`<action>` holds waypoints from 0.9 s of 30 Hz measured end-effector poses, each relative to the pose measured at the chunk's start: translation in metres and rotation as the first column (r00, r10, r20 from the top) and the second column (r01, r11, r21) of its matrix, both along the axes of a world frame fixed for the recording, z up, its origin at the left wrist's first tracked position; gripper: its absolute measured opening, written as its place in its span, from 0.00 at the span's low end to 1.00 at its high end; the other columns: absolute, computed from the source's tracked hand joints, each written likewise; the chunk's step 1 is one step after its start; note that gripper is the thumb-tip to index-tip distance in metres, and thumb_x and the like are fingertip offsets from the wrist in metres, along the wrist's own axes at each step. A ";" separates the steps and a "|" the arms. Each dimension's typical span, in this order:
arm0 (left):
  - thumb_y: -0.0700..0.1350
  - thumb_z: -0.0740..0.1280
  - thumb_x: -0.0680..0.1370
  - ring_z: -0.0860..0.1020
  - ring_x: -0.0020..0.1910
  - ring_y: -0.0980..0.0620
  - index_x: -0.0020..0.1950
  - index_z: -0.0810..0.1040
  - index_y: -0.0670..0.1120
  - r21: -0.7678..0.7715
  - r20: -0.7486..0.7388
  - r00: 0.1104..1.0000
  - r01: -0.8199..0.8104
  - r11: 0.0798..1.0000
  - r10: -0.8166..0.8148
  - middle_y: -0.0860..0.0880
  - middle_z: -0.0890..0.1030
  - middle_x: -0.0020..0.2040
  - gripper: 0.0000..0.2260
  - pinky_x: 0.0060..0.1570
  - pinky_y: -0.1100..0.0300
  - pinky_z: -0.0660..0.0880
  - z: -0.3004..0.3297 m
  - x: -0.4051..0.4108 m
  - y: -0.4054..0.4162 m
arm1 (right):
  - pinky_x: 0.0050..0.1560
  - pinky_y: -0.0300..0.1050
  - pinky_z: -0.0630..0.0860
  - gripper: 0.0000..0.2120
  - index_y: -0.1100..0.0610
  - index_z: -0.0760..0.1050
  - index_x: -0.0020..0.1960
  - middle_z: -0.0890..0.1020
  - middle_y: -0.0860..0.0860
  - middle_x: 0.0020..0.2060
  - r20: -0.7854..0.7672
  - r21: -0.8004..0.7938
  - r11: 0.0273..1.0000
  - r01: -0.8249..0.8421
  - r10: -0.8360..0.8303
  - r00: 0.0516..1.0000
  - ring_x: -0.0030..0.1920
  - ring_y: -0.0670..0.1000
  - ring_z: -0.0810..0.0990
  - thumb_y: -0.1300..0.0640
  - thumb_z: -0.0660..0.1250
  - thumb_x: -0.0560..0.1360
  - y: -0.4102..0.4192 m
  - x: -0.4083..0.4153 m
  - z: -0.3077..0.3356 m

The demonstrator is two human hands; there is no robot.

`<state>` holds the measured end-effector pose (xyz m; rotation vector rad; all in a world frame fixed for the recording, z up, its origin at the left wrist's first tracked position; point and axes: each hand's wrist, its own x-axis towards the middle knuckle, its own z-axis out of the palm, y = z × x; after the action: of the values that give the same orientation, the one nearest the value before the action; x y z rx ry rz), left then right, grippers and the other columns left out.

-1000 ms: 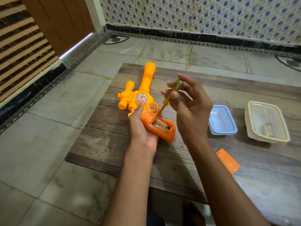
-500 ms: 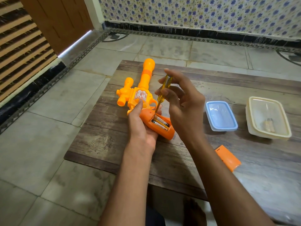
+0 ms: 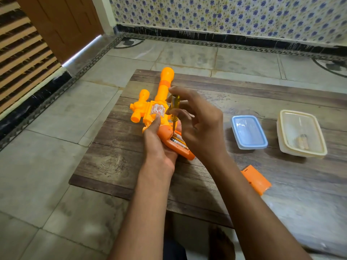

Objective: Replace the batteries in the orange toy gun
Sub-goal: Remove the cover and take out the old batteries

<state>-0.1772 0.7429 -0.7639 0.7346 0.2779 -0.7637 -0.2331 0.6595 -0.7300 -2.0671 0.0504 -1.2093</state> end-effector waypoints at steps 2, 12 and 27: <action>0.53 0.66 0.81 0.81 0.65 0.37 0.73 0.75 0.44 0.008 -0.011 1.000 -0.013 1.000 0.013 0.38 0.83 0.64 0.22 0.69 0.38 0.74 -0.004 0.003 0.000 | 0.52 0.48 0.84 0.18 0.67 0.78 0.63 0.84 0.58 0.53 0.002 0.032 0.999 -0.007 0.007 1.000 0.51 0.54 0.86 0.77 0.65 0.75 -0.002 -0.001 -0.001; 0.54 0.65 0.82 0.80 0.64 0.40 0.72 0.77 0.45 0.011 0.032 0.999 0.012 1.000 -0.012 0.41 0.83 0.63 0.22 0.66 0.44 0.74 -0.006 0.002 -0.003 | 0.49 0.47 0.83 0.19 0.67 0.79 0.64 0.85 0.59 0.53 0.003 -0.051 0.999 0.012 -0.012 1.000 0.49 0.53 0.85 0.76 0.68 0.74 -0.006 0.006 -0.002; 0.64 0.60 0.81 0.83 0.60 0.38 0.67 0.81 0.49 0.097 -0.010 1.000 -0.013 0.995 0.014 0.40 0.86 0.56 0.25 0.67 0.37 0.75 0.006 -0.006 -0.003 | 0.47 0.42 0.81 0.24 0.63 0.76 0.71 0.84 0.55 0.49 -0.112 -0.032 0.996 -0.083 0.079 0.991 0.46 0.47 0.82 0.73 0.68 0.76 -0.016 0.027 0.004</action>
<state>-0.1828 0.7401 -0.7581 0.8194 0.3309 -0.7452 -0.2066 0.6436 -0.7258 -2.1456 -0.0033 -1.0535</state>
